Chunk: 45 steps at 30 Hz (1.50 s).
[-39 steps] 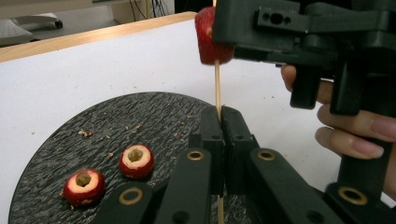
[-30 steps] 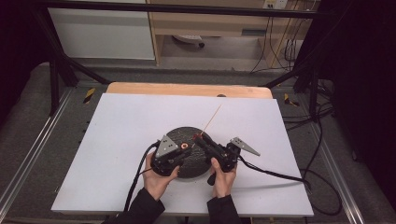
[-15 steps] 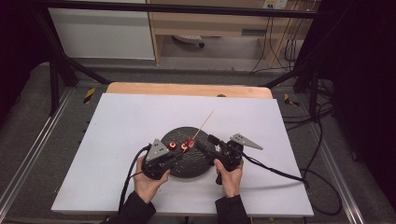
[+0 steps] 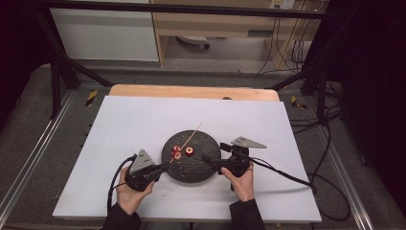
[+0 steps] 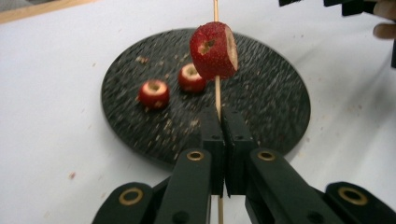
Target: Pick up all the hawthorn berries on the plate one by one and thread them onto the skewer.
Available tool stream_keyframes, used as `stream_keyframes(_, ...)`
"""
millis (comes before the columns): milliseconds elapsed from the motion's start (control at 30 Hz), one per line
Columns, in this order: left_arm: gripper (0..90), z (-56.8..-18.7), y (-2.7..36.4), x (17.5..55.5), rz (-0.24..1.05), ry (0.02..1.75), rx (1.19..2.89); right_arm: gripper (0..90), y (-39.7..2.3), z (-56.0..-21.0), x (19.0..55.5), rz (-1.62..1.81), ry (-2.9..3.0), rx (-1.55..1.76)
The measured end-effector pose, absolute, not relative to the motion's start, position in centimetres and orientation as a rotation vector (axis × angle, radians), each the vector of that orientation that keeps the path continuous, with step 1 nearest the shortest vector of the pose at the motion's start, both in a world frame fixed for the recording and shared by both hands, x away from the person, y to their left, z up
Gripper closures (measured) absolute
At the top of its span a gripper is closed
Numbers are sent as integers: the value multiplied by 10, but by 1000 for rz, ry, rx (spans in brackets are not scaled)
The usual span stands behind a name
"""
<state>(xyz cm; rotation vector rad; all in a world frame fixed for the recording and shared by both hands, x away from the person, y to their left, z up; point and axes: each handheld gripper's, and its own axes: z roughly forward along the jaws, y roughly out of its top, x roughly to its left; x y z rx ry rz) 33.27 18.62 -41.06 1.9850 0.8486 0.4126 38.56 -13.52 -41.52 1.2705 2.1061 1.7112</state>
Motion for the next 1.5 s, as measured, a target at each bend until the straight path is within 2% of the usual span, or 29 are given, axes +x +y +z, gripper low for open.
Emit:
stream_keyframes(333, 884, -421, 220, 321, 422, 864, 2005, 14, -137, -416, 394, 1492, 2271, 1247)
stream_keyframes(700, 884, -428, 245, 319, 412, 883, 2005, 10, -119, -408, 408, 1253, 2434, 1174)
stream_keyframes(1500, 884, -434, 255, 320, 409, 899, 2007, 45, -56, -387, 448, 916, 2644, 1038)
